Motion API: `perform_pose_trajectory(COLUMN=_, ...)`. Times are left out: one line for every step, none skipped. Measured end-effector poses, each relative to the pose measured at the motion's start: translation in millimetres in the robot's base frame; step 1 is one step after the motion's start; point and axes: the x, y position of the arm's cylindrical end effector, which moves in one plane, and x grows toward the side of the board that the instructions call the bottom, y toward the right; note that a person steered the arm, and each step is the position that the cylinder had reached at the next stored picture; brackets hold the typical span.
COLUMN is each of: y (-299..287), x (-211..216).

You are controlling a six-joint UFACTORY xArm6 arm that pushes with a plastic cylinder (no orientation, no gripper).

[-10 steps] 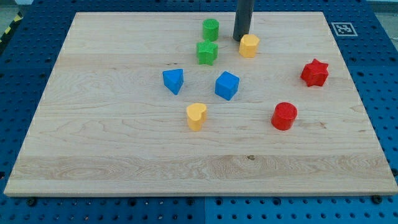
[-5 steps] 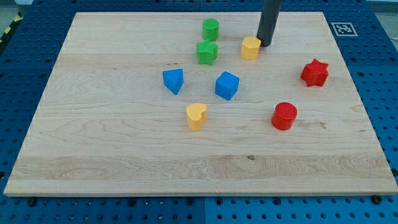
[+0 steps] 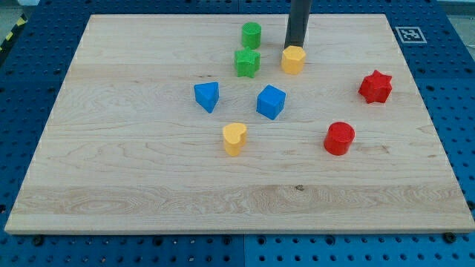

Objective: Move the hexagon diagonal bottom right to the green star

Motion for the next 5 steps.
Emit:
perform_pose_trajectory(y=0, x=22)
perform_pose_trajectory(y=0, x=28)
perform_pose_trajectory(y=39, x=28)
perform_pose_trajectory(y=90, x=37)
perform_pose_trajectory(y=120, x=49)
